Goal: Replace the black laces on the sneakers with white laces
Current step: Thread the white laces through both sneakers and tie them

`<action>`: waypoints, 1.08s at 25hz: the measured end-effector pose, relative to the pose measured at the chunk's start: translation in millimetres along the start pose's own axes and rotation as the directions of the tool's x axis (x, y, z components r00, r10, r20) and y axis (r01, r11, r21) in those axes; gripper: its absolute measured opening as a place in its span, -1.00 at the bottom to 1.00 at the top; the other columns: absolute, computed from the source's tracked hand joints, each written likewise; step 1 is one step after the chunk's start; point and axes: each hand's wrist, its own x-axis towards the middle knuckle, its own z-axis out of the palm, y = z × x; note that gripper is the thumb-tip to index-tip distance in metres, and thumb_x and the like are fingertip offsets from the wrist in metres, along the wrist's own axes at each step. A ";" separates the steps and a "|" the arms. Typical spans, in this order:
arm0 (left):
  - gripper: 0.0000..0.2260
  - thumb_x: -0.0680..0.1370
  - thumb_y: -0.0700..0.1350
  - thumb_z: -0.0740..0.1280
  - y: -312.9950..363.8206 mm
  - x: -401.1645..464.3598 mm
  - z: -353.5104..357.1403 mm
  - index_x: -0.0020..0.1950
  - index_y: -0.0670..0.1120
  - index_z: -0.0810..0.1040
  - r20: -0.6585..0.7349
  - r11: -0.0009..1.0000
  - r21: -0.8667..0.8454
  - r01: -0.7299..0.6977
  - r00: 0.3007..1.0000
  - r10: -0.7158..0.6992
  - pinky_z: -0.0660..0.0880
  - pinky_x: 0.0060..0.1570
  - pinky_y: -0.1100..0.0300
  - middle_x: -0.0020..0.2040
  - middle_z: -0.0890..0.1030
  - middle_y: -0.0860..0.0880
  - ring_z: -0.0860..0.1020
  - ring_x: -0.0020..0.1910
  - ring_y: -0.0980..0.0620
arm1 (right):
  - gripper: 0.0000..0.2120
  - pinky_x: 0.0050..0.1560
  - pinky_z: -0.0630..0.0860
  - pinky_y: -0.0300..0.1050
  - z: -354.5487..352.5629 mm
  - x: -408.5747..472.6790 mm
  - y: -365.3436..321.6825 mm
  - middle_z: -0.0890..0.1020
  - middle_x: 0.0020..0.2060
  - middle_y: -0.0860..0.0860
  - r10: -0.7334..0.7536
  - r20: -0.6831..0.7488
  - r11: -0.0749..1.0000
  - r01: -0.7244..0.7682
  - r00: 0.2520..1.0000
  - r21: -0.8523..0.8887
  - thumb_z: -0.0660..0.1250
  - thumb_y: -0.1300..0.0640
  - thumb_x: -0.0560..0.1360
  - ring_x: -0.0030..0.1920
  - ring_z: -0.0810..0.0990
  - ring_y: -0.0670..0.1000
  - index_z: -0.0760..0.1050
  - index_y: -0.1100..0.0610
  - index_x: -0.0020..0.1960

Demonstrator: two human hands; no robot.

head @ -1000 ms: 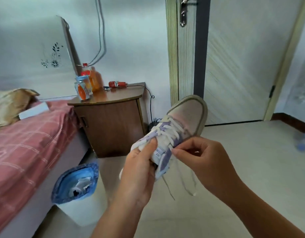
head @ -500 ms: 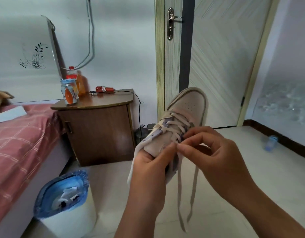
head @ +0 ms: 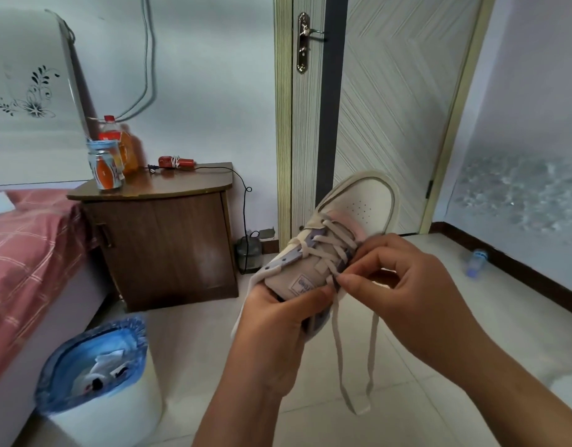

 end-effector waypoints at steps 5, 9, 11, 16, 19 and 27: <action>-0.67 0.37 -0.40 0.42 -11.4 1.1 7.1 0.06 -0.10 0.59 -0.046 0.992 0.113 -0.056 0.997 0.061 0.59 -0.21 0.19 -0.08 0.69 -0.12 0.66 -0.13 -0.02 | -0.89 -0.08 0.49 -0.41 -0.8 0.5 6.4 0.55 -0.21 -0.14 -0.020 -0.038 0.995 0.016 0.999 -0.099 0.42 0.19 0.38 -0.10 0.54 -0.19 0.56 0.03 -0.28; -0.64 0.39 -0.35 0.43 -19.1 -0.6 14.2 0.14 -0.09 0.58 0.015 0.962 0.188 -0.196 0.980 0.197 0.56 -0.10 0.24 0.02 0.68 -0.07 0.65 0.00 0.02 | -0.87 -0.06 0.39 -0.52 3.2 -2.9 11.3 0.52 -0.17 -0.19 -0.093 -0.141 0.988 0.074 0.986 -0.132 0.39 0.18 0.39 -0.04 0.48 -0.27 0.53 -0.02 -0.27; -0.59 0.35 -0.27 0.47 -22.5 0.8 15.8 0.18 -0.10 0.57 0.027 0.975 0.141 -0.174 0.985 0.172 0.55 -0.04 0.18 0.04 0.67 -0.08 0.64 0.03 -0.01 | -0.88 -0.06 0.39 -0.51 10.5 -6.1 18.4 0.54 -0.16 -0.14 -0.106 -0.259 0.993 0.089 0.960 -0.077 0.41 0.21 0.41 -0.04 0.49 -0.26 0.56 0.02 -0.24; -0.64 0.43 -0.30 0.42 -28.2 4.5 14.9 0.19 -0.05 0.56 0.025 0.973 0.160 -0.166 0.986 0.164 0.55 0.00 0.19 0.05 0.67 -0.01 0.63 0.06 0.03 | -0.77 -0.07 0.43 -0.48 7.8 -2.1 32.2 0.58 -0.13 -0.12 -0.133 -0.216 0.989 0.143 0.967 0.033 0.42 0.30 0.41 -0.05 0.54 -0.22 0.62 -0.04 -0.16; -0.73 0.48 -0.33 0.36 -29.8 3.8 14.8 0.08 -0.01 0.59 0.090 0.980 0.131 -0.149 0.986 0.138 0.54 -0.08 0.30 0.02 0.68 0.02 0.64 0.04 0.07 | -0.78 0.02 0.41 -0.49 -8.2 2.1 40.1 0.57 -0.07 -0.17 -0.304 -0.066 0.943 0.290 0.951 -0.161 0.42 0.25 0.42 0.04 0.51 -0.27 0.61 -0.03 -0.03; -0.86 0.48 -0.16 0.39 -34.9 9.0 4.3 -0.13 0.10 0.56 0.196 0.908 0.418 -0.005 0.977 -0.084 0.55 -0.13 0.35 -0.17 0.67 0.11 0.63 -0.15 0.19 | -0.73 0.07 0.34 -0.24 -35.1 7.0 60.4 0.50 -0.02 -0.15 -0.505 0.135 0.709 0.499 0.852 -0.498 0.31 -0.04 0.45 0.07 0.37 -0.08 0.57 -0.09 0.14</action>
